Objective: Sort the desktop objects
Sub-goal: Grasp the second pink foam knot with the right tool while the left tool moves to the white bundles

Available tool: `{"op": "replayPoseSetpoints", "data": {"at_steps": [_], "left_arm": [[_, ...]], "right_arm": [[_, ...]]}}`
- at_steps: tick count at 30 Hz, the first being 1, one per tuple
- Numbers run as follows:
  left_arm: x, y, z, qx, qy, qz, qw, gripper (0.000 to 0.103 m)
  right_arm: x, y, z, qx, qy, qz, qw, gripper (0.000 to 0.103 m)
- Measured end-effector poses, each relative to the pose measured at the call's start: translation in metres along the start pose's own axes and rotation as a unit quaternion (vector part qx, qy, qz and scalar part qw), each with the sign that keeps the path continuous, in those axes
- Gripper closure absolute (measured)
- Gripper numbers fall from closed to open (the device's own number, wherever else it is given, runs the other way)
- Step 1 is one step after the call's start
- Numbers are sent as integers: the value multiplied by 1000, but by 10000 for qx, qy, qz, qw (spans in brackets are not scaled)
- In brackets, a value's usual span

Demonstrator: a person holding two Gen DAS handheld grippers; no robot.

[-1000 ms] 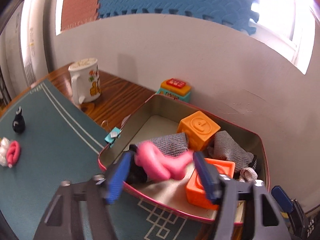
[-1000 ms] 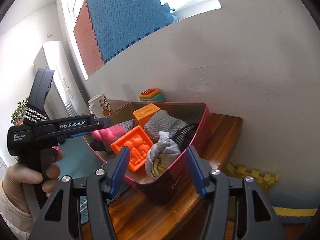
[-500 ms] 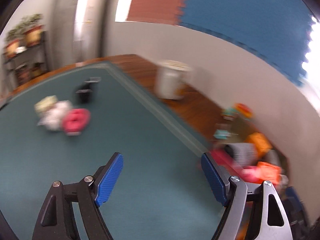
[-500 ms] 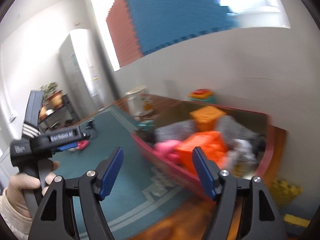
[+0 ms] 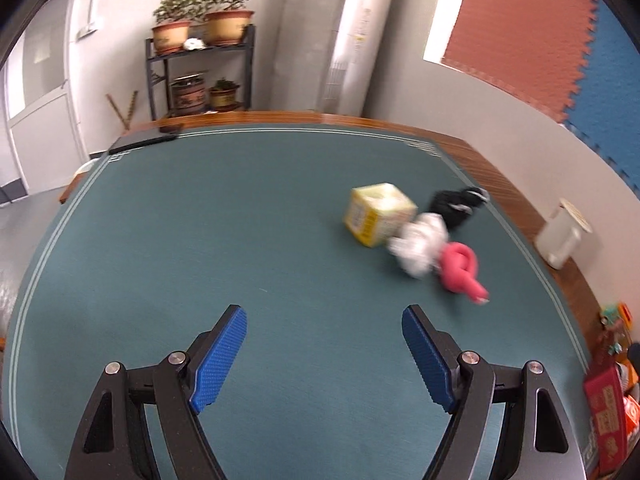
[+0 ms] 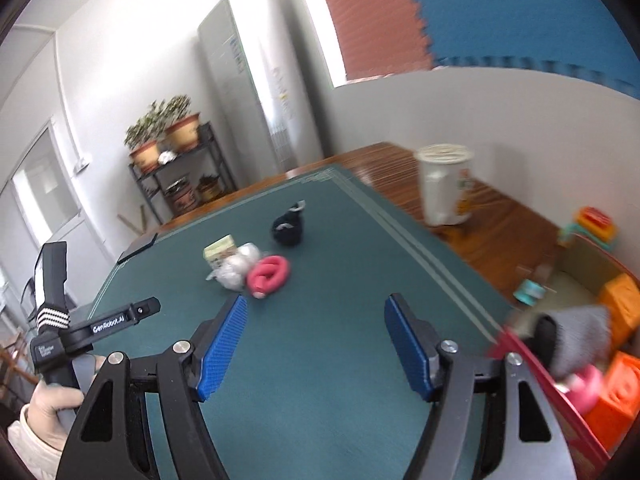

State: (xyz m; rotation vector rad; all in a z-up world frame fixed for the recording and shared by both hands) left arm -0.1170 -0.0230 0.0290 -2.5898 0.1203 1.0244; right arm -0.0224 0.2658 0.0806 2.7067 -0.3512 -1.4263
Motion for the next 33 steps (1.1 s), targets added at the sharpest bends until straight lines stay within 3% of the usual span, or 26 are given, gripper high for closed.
{"op": "replayPoseSetpoints", "data": {"at_steps": [9, 15, 22, 26, 27, 28, 29, 33], "left_arm": [[4, 31, 13, 14, 19, -300, 9995, 21], [4, 37, 26, -22, 82, -416, 9991, 21], [9, 41, 34, -88, 144, -498, 9986, 21], [14, 39, 39, -86, 243, -444, 9987, 21], [15, 38, 40, -81, 258, -433, 9987, 21], [16, 37, 40, -75, 272, -422, 9987, 21], [15, 37, 44, -71, 285, -416, 9987, 21], [17, 36, 48, -58, 337, -390, 9987, 21]], "right_arm": [[-14, 55, 88, 41, 528, -487, 9974, 28], [-14, 70, 146, -62, 1007, -134, 9948, 28], [-1, 85, 186, -132, 1331, -193, 9908, 28], [0, 84, 198, -60, 1305, -249, 9911, 28], [0, 83, 199, -52, 1318, -258, 9909, 31], [0, 82, 198, -31, 1300, -257, 9912, 44], [0, 81, 198, 6, 1329, -284, 9907, 48], [2, 77, 194, -5, 1320, -319, 9907, 48]]}}
Point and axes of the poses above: each gripper's, at about its wrist camera, not at the fingertips, and z roughly the way its jaws point, y to its left, x to its underside, the point moved 5 cm from there along z, roughly the way its jaws point, and after that the axes turned 10 degrees about x, right-handed, at the moved point
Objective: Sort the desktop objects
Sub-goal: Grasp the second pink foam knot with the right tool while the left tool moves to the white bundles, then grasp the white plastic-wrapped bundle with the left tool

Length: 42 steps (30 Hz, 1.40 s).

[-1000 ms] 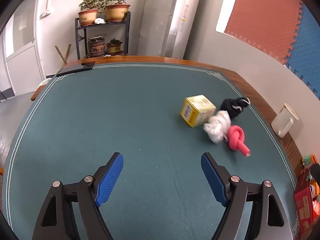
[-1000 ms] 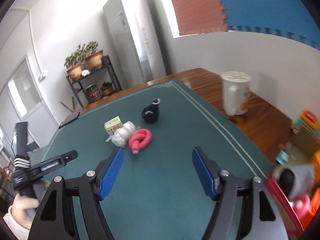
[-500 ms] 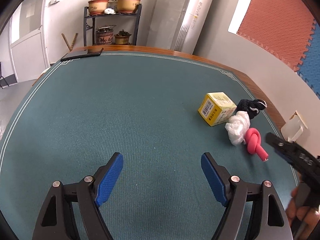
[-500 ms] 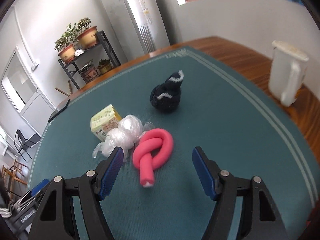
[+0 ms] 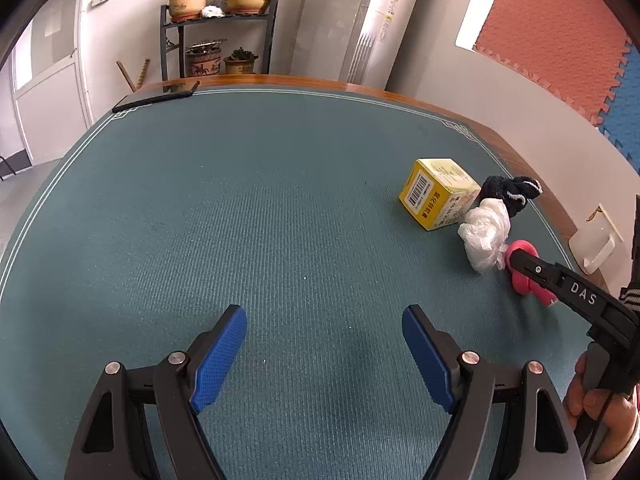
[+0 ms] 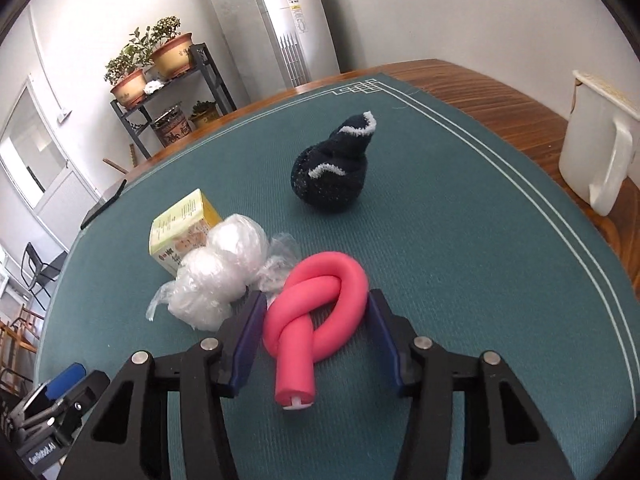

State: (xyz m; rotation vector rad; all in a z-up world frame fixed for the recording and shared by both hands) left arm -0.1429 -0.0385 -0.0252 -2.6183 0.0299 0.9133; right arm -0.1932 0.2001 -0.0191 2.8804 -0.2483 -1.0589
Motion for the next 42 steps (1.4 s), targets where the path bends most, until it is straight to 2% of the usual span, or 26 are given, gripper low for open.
{"op": "replayPoseSetpoints", "data": {"at_steps": [6, 14, 21, 27, 30, 33, 37, 40, 42], "left_arm": [[-2, 1, 3, 6, 8, -11, 10000, 21], [0, -5, 3, 129, 8, 93, 9999, 21], [0, -10, 2, 724, 43, -29, 9974, 21], [-1, -24, -5, 987, -206, 44, 9949, 21], [-4, -33, -1, 1002, -161, 61, 9948, 21], [-14, -49, 6, 836, -242, 328, 9957, 21], [-31, -76, 17, 653, -431, 948, 9924, 21], [-39, -98, 32, 564, -514, 1486, 9860, 21], [-41, -111, 42, 467, -522, 1948, 9783, 21]], "right_arm": [[9, -15, -20, 50, -80, 75, 9999, 49], [29, -42, -72, -22, -387, 343, 9987, 49], [65, -73, -99, -36, -547, 943, 9940, 49], [66, -74, -100, -167, -582, 980, 9933, 49], [65, -73, -107, -286, -685, 991, 9923, 49], [63, -75, -116, -379, -777, 1054, 9907, 49], [63, -76, -121, -479, -786, 1161, 9890, 49], [62, -77, -124, -523, -811, 1209, 9880, 49], [62, -78, -125, -547, -817, 1227, 9876, 49]]}}
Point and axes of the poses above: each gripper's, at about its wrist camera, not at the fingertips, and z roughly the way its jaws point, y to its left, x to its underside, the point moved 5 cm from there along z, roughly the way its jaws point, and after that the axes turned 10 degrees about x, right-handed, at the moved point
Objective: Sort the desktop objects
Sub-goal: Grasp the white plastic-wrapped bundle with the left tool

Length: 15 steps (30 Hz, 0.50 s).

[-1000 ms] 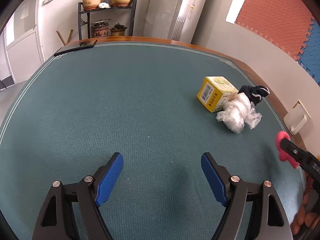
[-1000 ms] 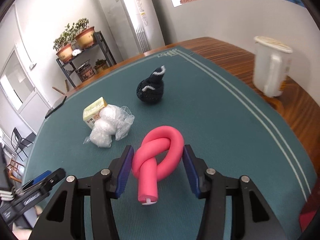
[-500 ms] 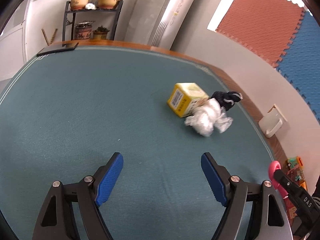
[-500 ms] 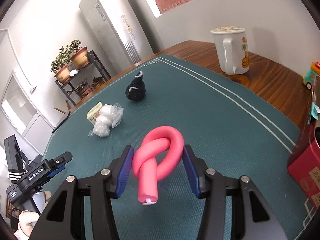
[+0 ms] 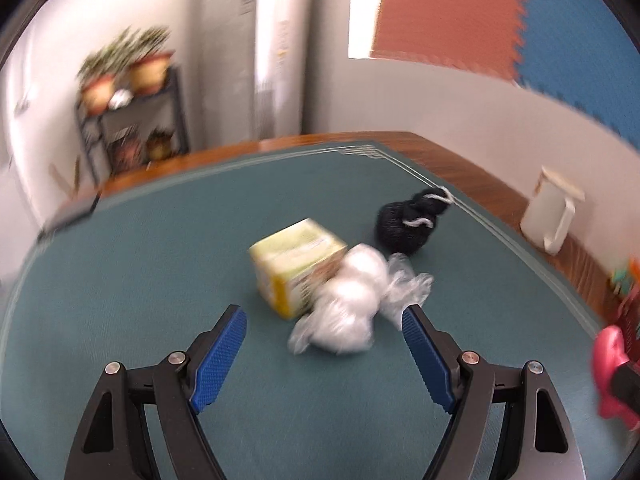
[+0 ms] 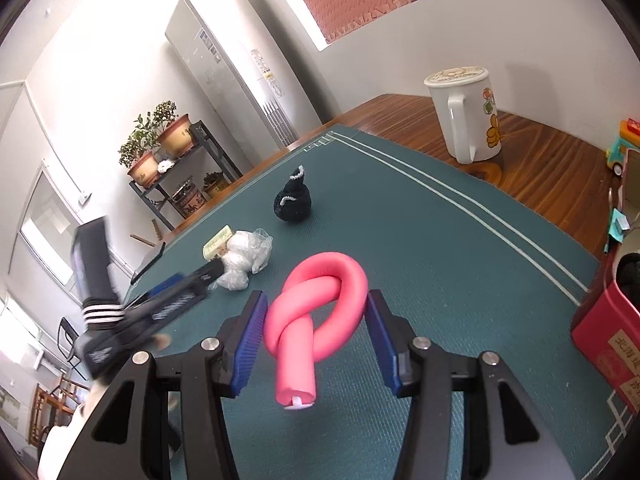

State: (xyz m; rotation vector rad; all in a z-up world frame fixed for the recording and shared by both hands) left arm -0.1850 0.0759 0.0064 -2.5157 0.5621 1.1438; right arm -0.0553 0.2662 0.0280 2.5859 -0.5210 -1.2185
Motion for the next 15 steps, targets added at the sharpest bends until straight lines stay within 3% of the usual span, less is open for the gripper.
{"op": "replayPoseSetpoints", "data": {"at_steps": [4, 12, 13, 15], "left_arm": [[-4, -13, 22, -199, 203, 616, 9977, 21], [-8, -11, 47, 64, 626, 508, 9967, 23], [-8, -9, 49, 77, 689, 468, 9965, 27], [-7, -8, 54, 191, 792, 377, 9960, 61]], "right_arm": [[1, -1, 1, -30, 33, 42, 10000, 48], [3, -1, 5, 2, 84, 15, 10000, 48], [3, -1, 6, 15, 96, 19, 10000, 48], [4, -2, 7, 47, 106, 17, 9999, 48]]}}
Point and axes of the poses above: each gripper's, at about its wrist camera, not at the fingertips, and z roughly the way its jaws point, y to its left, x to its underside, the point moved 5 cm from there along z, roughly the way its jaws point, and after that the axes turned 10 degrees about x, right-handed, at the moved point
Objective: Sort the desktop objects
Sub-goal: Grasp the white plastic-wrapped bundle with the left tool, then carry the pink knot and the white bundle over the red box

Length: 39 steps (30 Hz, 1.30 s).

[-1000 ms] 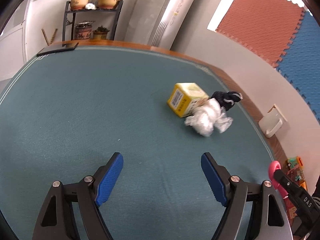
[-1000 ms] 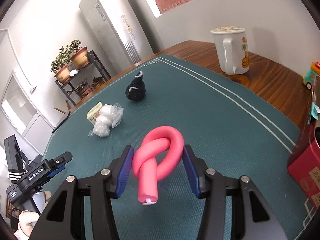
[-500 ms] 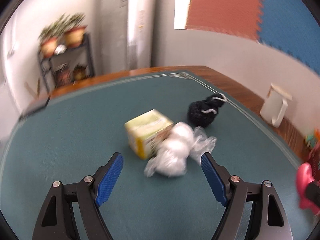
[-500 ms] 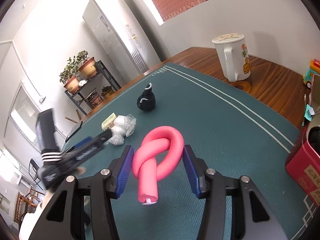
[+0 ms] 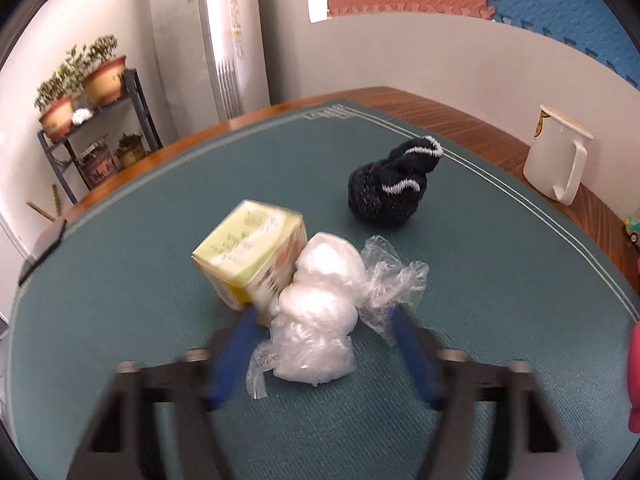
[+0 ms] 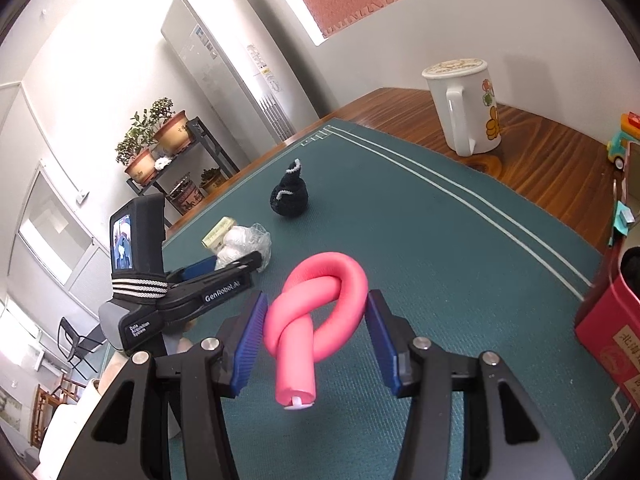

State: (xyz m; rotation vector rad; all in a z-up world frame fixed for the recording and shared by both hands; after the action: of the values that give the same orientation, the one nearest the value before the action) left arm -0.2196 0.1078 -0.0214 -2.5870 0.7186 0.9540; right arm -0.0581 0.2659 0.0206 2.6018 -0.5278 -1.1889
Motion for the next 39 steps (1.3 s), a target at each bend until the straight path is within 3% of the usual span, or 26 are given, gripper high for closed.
{"op": "replayPoseSetpoints", "data": {"at_steps": [7, 14, 26, 35, 39], "left_arm": [[9, 3, -8, 268, -28, -408, 9988, 65], [27, -23, -41, 563, -231, -540, 9967, 65], [61, -48, -111, 464, -527, -649, 9954, 65], [68, -91, -169, 534, -921, -261, 9940, 65], [64, -123, -175, 824, -988, -96, 9917, 65]], "right_arm": [[0, 1, 1, 71, -37, -65, 9999, 48], [1, -1, 6, 153, -9, -93, 9998, 49], [-5, -11, -1, 427, -332, -56, 9985, 49], [-14, -41, -66, 388, -1099, 245, 9929, 49], [-10, -77, -114, 729, -1510, 205, 9856, 49]]}}
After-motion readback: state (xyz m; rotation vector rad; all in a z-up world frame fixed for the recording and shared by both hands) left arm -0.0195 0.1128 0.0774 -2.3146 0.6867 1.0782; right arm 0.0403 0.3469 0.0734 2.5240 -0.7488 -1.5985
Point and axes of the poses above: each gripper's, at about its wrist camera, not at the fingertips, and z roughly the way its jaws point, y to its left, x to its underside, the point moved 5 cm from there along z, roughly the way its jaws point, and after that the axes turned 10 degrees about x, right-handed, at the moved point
